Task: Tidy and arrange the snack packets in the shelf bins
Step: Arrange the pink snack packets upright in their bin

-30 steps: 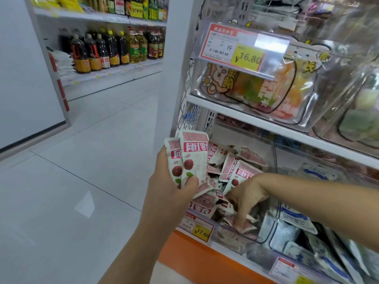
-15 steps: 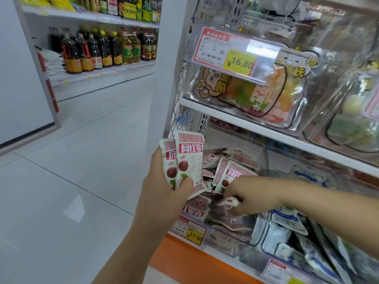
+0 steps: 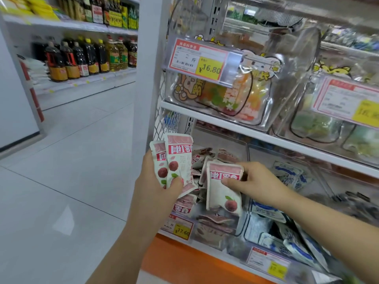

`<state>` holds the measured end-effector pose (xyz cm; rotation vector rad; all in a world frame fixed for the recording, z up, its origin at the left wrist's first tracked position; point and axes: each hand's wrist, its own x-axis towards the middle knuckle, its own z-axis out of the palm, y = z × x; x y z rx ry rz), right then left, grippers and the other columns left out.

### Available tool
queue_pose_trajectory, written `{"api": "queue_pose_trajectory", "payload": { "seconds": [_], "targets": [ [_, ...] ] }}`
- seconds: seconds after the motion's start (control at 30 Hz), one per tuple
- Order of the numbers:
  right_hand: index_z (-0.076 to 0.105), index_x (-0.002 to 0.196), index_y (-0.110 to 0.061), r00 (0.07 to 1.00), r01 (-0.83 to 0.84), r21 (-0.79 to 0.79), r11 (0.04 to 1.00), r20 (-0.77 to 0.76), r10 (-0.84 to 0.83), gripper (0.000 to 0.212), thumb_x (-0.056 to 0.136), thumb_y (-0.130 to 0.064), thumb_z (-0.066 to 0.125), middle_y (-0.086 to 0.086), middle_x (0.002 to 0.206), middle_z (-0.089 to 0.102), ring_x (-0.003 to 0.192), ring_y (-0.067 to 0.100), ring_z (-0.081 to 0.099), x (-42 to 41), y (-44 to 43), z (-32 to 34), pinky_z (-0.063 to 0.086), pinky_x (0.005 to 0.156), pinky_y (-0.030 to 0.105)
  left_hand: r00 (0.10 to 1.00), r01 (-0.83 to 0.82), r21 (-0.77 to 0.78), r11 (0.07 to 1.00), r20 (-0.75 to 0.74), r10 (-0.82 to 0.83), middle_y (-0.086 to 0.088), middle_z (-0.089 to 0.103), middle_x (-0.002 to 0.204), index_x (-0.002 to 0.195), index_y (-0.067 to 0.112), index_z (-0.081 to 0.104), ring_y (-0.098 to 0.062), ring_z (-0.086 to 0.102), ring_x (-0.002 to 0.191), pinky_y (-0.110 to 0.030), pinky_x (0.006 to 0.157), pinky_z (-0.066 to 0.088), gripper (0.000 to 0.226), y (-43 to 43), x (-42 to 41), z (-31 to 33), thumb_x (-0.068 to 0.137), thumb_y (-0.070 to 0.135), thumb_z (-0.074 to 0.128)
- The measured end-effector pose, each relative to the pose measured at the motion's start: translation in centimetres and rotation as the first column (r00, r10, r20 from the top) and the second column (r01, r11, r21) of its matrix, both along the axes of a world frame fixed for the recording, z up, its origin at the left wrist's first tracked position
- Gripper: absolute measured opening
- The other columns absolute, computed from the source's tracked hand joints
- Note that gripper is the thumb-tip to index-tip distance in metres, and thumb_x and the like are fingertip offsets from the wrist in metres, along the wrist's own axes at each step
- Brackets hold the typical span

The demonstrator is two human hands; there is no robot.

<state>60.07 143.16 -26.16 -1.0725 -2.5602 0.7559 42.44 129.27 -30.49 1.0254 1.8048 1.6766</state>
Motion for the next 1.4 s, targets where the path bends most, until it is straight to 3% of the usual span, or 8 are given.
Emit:
{"api": "queue_pose_trajectory", "payload": {
  "seconds": [0.27,0.5,0.67,0.77,0.97,1.1,1.3,1.4],
  "targets": [
    [0.071,0.094,-0.027,0.996,0.001,0.166,0.986,0.087,-0.016,0.021,0.084,-0.01,0.064,-0.014,0.123,0.057,0.1,0.004,0.06,1.5,-0.8,1.3,0.043,0.084,0.018,1.0,0.002,0.013,1.0,-0.01,-0.002,0.019,0.064,0.096,0.122,0.034,0.043,0.004,0.066,0.083,-0.017,0.057,0.055,0.052,0.1,0.2,0.3,0.084,0.008,0.066],
    [0.059,0.119,-0.026,0.917,-0.084,-0.164,0.983,0.373,0.141,0.043,0.079,-0.026,0.075,-0.01,0.11,0.067,0.09,-0.006,0.064,1.6,-1.3,3.5,0.052,0.082,0.019,1.0,-0.001,0.016,1.0,0.004,0.0,0.017,0.065,0.1,0.123,0.032,0.043,-0.005,0.068,0.086,-0.028,0.065,0.059,0.052,-0.1,0.2,0.3,0.083,0.009,0.067],
    [0.063,0.112,-0.027,0.788,-0.301,0.445,0.843,0.614,-0.043,0.024,0.088,-0.034,0.063,-0.007,0.093,0.067,0.085,0.015,0.063,-0.6,-2.3,3.9,0.045,0.067,0.027,1.0,0.005,0.019,1.0,0.01,-0.006,0.018,0.065,0.101,0.124,0.033,0.042,-0.004,0.068,0.086,-0.026,0.064,0.059,0.053,-0.1,0.2,0.2,0.084,0.009,0.067],
    [0.065,0.092,-0.02,0.652,-0.496,0.492,0.716,0.755,-0.067,0.011,0.086,-0.029,0.062,-0.001,0.085,0.067,0.081,0.023,0.063,-2.7,-2.3,2.8,0.042,0.062,0.027,1.0,-0.001,0.021,1.0,0.0,0.001,0.018,0.064,0.099,0.124,0.033,0.042,0.001,0.067,0.084,-0.021,0.06,0.057,0.053,-0.1,0.1,0.1,0.084,0.009,0.067],
    [0.058,0.081,-0.012,0.596,-0.395,0.173,0.902,0.796,0.108,0.026,0.09,-0.036,0.058,0.006,0.076,0.058,0.073,0.026,0.056,-4.8,-0.4,-0.8,0.039,0.06,0.028,1.0,0.006,0.026,1.0,0.003,-0.006,0.019,0.064,0.095,0.126,0.032,0.042,0.005,0.066,0.08,-0.023,0.058,0.058,0.054,-0.1,0.0,0.1,0.084,0.011,0.067],
    [0.063,0.116,-0.018,0.57,-0.324,-0.173,0.93,0.749,0.338,0.031,0.095,-0.038,0.051,-0.001,0.112,0.065,0.097,0.018,0.06,-3.6,-0.3,0.0,0.046,0.082,0.027,0.998,0.061,0.047,0.997,-0.01,-0.061,0.017,0.065,0.1,0.122,0.033,0.044,0.004,0.066,0.084,-0.02,0.059,0.057,0.051,0.0,-0.1,-0.1,0.083,0.01,0.068],
    [0.063,0.116,-0.032,0.959,-0.136,0.056,0.989,0.256,0.117,0.025,0.092,-0.031,0.058,-0.018,0.11,0.066,0.095,-0.007,0.06,0.1,-0.3,3.8,0.048,0.087,0.017,0.976,0.21,0.025,0.977,-0.064,-0.208,0.016,0.064,0.106,0.119,0.038,0.045,0.001,0.066,0.092,-0.024,0.067,0.059,0.051,0.8,0.4,0.1,0.083,0.01,0.068],
    [0.043,0.133,-0.035,0.996,-0.078,0.031,0.996,0.038,0.077,0.064,0.078,-0.037,0.074,-0.023,0.126,0.052,0.112,-0.01,0.051,1.3,-1.4,3.5,0.044,0.097,0.018,0.949,0.291,0.024,0.956,-0.135,-0.285,0.022,0.064,0.102,0.109,0.046,0.046,0.009,0.062,0.093,-0.018,0.071,0.056,0.049,1.6,1.4,0.6,0.082,0.012,0.069]
  ]
}}
